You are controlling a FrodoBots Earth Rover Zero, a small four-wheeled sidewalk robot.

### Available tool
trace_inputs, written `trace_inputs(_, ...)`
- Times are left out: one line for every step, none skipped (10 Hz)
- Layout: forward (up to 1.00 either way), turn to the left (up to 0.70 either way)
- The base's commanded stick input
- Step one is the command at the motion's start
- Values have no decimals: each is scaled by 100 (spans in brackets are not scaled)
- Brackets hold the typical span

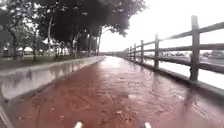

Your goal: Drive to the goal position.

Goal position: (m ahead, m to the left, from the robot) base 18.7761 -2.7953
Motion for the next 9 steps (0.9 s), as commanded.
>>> trace_inputs(50, 0)
trace_inputs(50, 0)
trace_inputs(50, 0)
trace_inputs(50, 0)
trace_inputs(50, 0)
trace_inputs(50, 0)
trace_inputs(50, 0)
trace_inputs(50, 0)
trace_inputs(50, 0)
